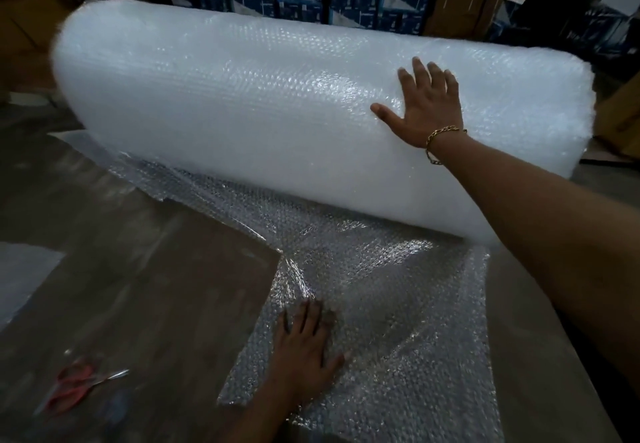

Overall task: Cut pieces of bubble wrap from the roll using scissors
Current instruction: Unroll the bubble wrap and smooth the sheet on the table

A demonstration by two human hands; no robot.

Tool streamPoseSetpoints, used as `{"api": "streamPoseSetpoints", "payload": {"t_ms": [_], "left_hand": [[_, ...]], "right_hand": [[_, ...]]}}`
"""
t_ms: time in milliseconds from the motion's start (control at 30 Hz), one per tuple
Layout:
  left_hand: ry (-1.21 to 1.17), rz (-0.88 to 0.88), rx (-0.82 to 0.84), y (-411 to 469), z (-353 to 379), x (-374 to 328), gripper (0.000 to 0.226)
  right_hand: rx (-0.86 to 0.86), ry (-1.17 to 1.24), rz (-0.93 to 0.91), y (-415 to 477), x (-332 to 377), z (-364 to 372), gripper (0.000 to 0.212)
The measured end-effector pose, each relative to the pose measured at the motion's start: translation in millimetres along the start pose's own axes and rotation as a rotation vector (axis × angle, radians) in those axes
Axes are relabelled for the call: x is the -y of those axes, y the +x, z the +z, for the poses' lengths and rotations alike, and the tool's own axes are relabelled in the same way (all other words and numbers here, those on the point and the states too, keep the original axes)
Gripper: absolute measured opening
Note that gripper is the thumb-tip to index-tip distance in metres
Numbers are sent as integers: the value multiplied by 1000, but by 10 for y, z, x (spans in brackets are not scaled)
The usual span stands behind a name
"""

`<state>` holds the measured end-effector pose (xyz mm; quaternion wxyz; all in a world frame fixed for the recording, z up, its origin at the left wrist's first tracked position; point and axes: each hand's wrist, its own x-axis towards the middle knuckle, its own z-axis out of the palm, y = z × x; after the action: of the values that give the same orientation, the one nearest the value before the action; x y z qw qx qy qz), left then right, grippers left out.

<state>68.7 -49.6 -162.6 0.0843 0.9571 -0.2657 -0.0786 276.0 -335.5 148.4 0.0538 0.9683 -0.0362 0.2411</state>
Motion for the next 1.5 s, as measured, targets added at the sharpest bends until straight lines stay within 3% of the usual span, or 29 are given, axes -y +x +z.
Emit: {"api": "streamPoseSetpoints", "payload": {"t_ms": [233, 533, 600, 733, 833, 967, 1167, 1300, 1500], "left_hand": [[16, -3, -35, -28, -36, -14, 85], [-21, -3, -26, 172, -293, 18, 79], [-7, 19, -58, 272, -330, 34, 79], [44, 60, -74, 415, -430, 88, 83], [73, 64, 9, 492, -483, 127, 93], [77, 55, 39, 665, -515, 158, 84], [30, 21, 203, 814, -528, 128, 93], [66, 14, 151, 848, -536, 149, 96], [83, 25, 42, 801, -478, 150, 78]], "right_hand": [[58, 16, 0, 153, -61, -46, 102], [-12, -44, -4, 53, -7, -36, 97], [-57, -71, -14, -18, 37, -40, 90], [-283, -132, -217, -377, 426, -29, 50], [-249, -68, -307, -964, 797, 251, 40], [-49, -68, -229, -1428, 959, 594, 58], [36, -132, -267, -1562, 871, 807, 85], [64, -174, -262, -1526, 829, 878, 93], [75, -221, -268, -1277, 705, 870, 103]]}}
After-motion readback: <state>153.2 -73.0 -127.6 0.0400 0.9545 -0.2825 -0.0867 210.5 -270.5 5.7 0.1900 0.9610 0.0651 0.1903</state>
